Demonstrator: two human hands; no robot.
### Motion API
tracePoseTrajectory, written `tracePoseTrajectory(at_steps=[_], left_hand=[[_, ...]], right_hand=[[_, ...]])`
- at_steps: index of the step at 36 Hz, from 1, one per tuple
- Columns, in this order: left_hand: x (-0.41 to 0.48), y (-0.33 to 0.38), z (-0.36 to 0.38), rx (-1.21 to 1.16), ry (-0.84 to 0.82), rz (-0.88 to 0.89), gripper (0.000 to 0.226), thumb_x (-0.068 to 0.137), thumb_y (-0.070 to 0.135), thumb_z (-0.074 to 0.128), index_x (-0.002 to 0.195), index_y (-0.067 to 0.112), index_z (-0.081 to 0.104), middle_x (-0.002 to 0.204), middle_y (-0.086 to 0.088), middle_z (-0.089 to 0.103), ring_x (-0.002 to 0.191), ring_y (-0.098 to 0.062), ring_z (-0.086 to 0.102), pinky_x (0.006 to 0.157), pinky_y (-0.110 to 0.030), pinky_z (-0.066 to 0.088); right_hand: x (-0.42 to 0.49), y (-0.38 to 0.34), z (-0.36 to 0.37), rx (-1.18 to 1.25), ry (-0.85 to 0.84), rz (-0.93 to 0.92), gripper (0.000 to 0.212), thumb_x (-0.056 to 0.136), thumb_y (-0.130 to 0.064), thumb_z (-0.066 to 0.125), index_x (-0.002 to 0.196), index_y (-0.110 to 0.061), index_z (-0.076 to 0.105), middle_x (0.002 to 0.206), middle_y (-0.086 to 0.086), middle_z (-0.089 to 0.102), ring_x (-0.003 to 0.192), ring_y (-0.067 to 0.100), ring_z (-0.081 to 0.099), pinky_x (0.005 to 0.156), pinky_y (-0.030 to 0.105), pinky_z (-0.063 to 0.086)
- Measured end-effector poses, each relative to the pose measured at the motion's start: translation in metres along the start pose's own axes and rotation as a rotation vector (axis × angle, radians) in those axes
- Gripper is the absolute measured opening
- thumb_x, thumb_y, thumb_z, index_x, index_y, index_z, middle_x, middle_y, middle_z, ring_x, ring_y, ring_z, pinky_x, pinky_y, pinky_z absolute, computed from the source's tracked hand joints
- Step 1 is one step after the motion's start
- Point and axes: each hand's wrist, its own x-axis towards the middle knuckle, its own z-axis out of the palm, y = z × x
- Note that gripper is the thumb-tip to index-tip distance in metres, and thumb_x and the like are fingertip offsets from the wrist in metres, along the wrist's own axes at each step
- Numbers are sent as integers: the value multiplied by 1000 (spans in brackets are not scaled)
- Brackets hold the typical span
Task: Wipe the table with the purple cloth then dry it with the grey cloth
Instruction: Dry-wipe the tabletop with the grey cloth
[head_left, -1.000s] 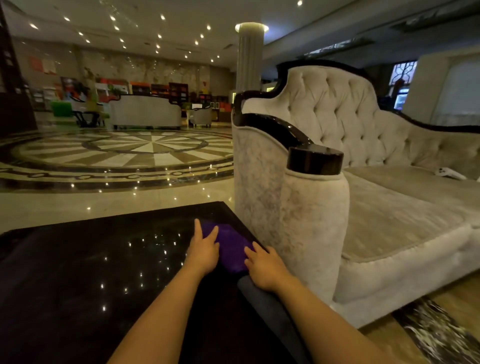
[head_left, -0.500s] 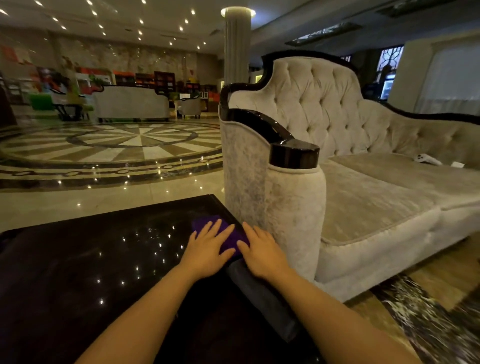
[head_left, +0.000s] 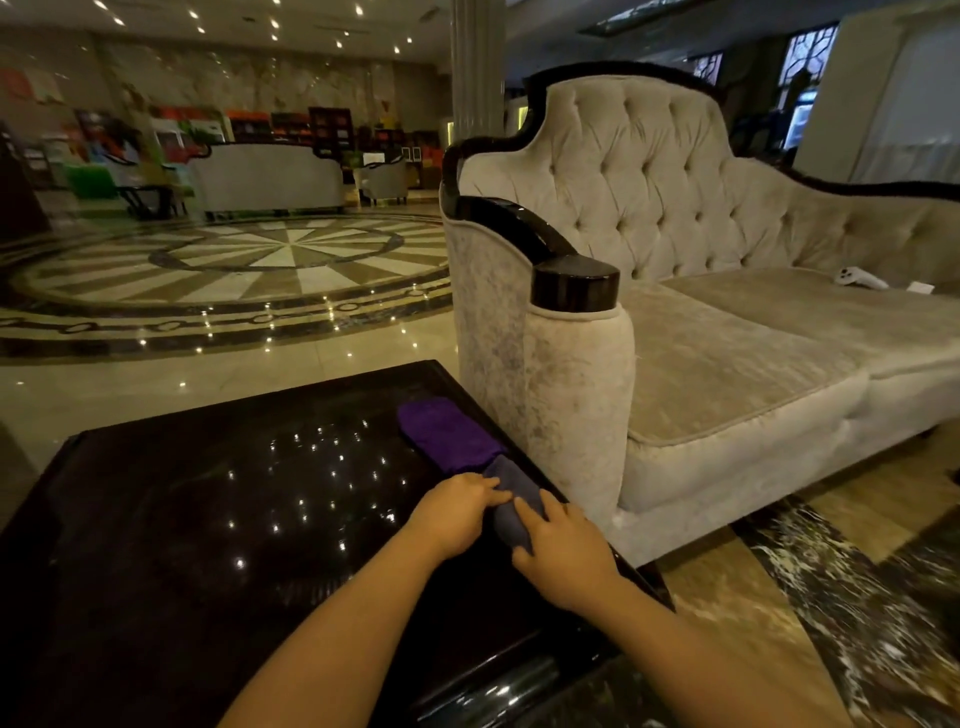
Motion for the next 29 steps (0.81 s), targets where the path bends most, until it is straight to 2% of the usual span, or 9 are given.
tracePoseTrajectory(at_steps=[6,9,14,19,25,29], left_hand=[[-26,-6,-3,46,88,-17,48,89,3,40,134,17,45,140,-6,46,130,-21,41,105,-30,35],[-45,-23,-15,82,144,-59,49,88,1,39,135,14,43,140,-8,46,132,-22,37,106,-34,36],[-87,-71,-42,187,193,-213,54,90,8,42,142,17,29,148,-9,35,140,-24,26,109,-36,32],[-128,-118,-52,221,211,-402,52,91,11,43,141,19,30,146,-8,37,137,-27,29,103,-39,40],[-147,-159,-36,215,226,-567,52,90,9,44,140,17,30,139,-9,43,133,-26,35,97,-37,45],[-153,-175,-22,175,204,-595,50,91,8,42,139,18,32,134,-9,49,128,-26,40,96,-38,45]], right_hand=[[9,-9,-24,-61,-84,-99,48,91,-25,42,138,-19,32,144,11,35,122,33,40,98,44,41],[22,-29,-32,-105,-65,-195,50,91,-21,42,140,-19,29,147,10,31,124,33,38,100,45,38],[51,-88,-40,-170,63,-400,54,90,-19,45,141,-20,26,151,6,26,128,30,35,100,43,35],[84,-154,-33,-211,113,-578,54,90,-11,44,141,-20,28,153,5,24,134,27,30,105,41,30],[117,-206,-6,-215,96,-594,53,92,-10,41,141,-28,27,155,1,21,142,25,14,117,43,11],[127,-220,15,-168,-58,-570,60,92,-7,37,143,-31,17,157,1,13,143,26,8,117,44,6]])
